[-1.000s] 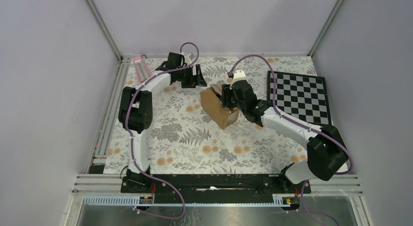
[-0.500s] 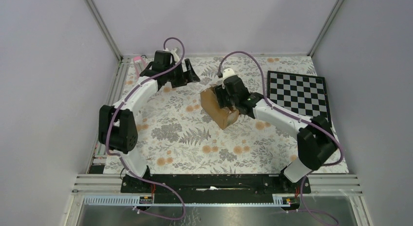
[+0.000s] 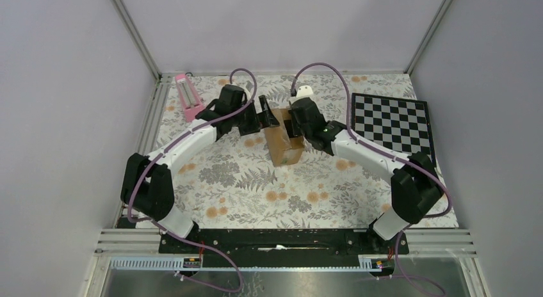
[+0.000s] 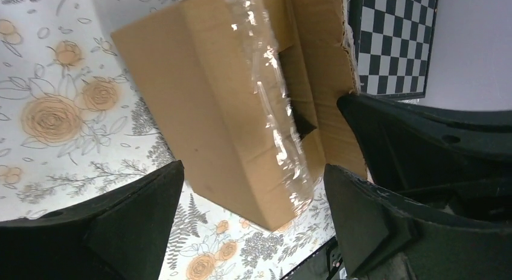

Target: Unpack the express box

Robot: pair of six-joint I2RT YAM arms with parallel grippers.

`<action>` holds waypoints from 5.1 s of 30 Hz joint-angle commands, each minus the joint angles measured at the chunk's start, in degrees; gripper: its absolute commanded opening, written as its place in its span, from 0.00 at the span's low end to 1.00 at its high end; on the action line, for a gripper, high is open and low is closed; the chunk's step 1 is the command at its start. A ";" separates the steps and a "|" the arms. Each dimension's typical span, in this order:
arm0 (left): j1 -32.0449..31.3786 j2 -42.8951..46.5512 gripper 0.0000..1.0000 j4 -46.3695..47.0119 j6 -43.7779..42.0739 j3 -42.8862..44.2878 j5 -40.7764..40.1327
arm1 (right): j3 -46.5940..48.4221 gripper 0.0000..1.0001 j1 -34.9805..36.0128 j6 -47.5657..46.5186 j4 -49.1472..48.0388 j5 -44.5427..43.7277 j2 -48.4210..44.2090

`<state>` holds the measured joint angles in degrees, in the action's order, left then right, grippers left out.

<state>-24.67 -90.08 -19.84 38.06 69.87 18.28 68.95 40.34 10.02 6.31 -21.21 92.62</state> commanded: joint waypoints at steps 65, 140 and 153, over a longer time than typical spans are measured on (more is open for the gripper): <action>-7.15 -4.55 0.00 -9.24 -4.85 3.39 -17.13 | -24.09 0.80 2.84 27.95 -17.39 6.41 -14.37; 19.91 -3.20 0.99 26.98 10.80 -13.45 18.93 | -9.50 0.52 -6.59 34.50 -26.53 29.98 9.19; 22.51 0.58 0.99 29.48 13.40 -20.98 19.96 | -17.22 0.00 -11.41 49.34 -45.24 40.17 10.35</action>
<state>-3.64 -93.27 4.95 49.47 51.18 35.83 54.02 30.57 52.86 -29.41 14.13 102.15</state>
